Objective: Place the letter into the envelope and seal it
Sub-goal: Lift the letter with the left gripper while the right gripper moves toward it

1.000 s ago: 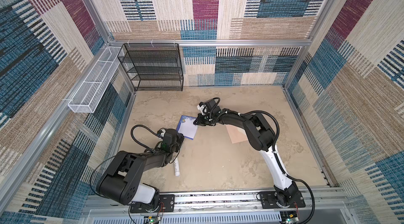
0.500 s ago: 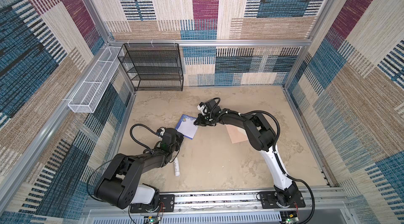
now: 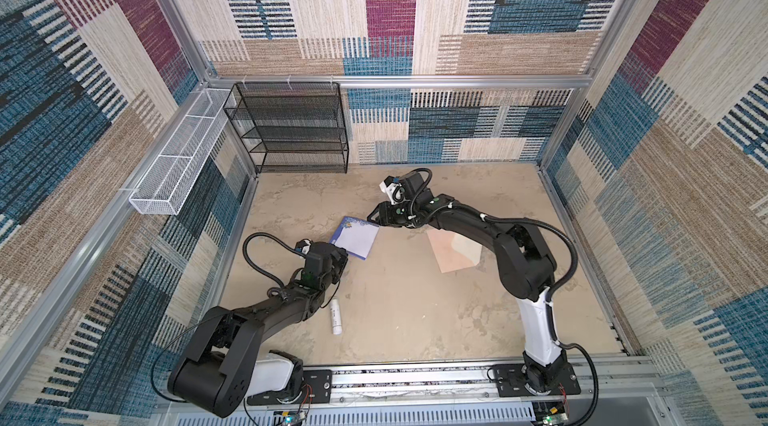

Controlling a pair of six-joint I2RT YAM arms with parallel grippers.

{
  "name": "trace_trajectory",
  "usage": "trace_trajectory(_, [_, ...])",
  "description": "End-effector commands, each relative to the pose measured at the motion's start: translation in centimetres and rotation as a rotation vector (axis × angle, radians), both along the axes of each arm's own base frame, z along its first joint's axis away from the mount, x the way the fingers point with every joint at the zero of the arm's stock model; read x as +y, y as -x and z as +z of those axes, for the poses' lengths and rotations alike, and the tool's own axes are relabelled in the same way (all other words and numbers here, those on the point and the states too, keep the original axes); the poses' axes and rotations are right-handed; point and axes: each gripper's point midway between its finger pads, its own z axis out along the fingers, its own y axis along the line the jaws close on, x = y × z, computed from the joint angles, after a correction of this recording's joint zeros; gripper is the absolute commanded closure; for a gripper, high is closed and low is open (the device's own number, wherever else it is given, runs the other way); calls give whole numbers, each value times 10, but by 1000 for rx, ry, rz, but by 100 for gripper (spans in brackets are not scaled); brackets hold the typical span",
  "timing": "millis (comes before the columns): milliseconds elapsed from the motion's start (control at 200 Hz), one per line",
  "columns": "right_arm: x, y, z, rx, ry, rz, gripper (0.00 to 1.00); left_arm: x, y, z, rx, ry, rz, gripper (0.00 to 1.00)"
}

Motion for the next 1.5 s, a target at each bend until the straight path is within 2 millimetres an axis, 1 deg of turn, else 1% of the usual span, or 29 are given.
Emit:
trace_trajectory(0, [-7,18,36,-59,-83,10,51,-2,1,17,-50,-50,-51,100])
trace_trajectory(60, [-15,33,46,-68,-127,12,48,-4,3,31,-74,-54,-76,100])
trace_trajectory(145, [-26,55,55,-75,-190,15,45,-7,6,56,-115,-76,-117,100])
trace_trajectory(195, [-32,68,58,-81,-221,23,43,-11,9,74,-152,-93,-156,100])
trace_trajectory(250, [-39,78,61,-98,-235,29,41,-17,12,96,-196,-116,-218,100])
trace_trajectory(351, [-50,93,69,-155,-244,49,39,-30,23,126,-242,-164,-346,100])
trace_trajectory(411, [-58,99,76,-197,-245,54,38,-38,29,146,-276,-196,-431,100])
trace_trajectory(506, [-73,104,87,-254,-260,51,36,-52,42,169,-304,-238,-570,100])
trace_trajectory(551, [-82,104,90,-274,-261,40,36,-59,47,181,-323,-255,-639,100])
trace_trajectory(671, [-105,100,94,-350,-236,15,34,-78,66,205,-356,-290,-839,100])
trace_trajectory(741, [-114,100,99,-447,-195,18,34,-83,73,213,-358,-328,-932,100])
trace_trajectory(796, [-119,104,104,-543,-165,36,35,-87,83,214,-346,-340,-1012,100])
trace_trajectory(892, [-130,119,116,-745,-143,80,35,-88,90,219,-358,-386,-1081,100])
trace_trajectory(937, [-134,129,122,-834,-143,105,34,-90,93,221,-374,-393,-1107,100])
trace_trajectory(1002, [-138,141,128,-922,-148,138,33,-91,94,223,-394,-407,-1124,100])
trace_trajectory(1042, [-139,146,128,-946,-148,148,32,-92,94,224,-405,-415,-1132,100])
trace_trajectory(1197, [-140,152,118,-916,-168,163,28,-96,103,231,-465,-426,-1192,100])
trace_trajectory(1262, [-140,153,116,-875,-219,161,24,-96,108,235,-485,-436,-1212,100])
trace_trajectory(1337, [-143,151,116,-805,-285,155,18,-94,113,236,-494,-451,-1228,100])
trace_trajectory(1407, [-144,150,116,-753,-338,171,12,-94,120,235,-502,-448,-1251,100])
trace_trajectory(1498, [-140,152,117,-705,-394,214,8,-94,127,233,-499,-441,-1274,100])
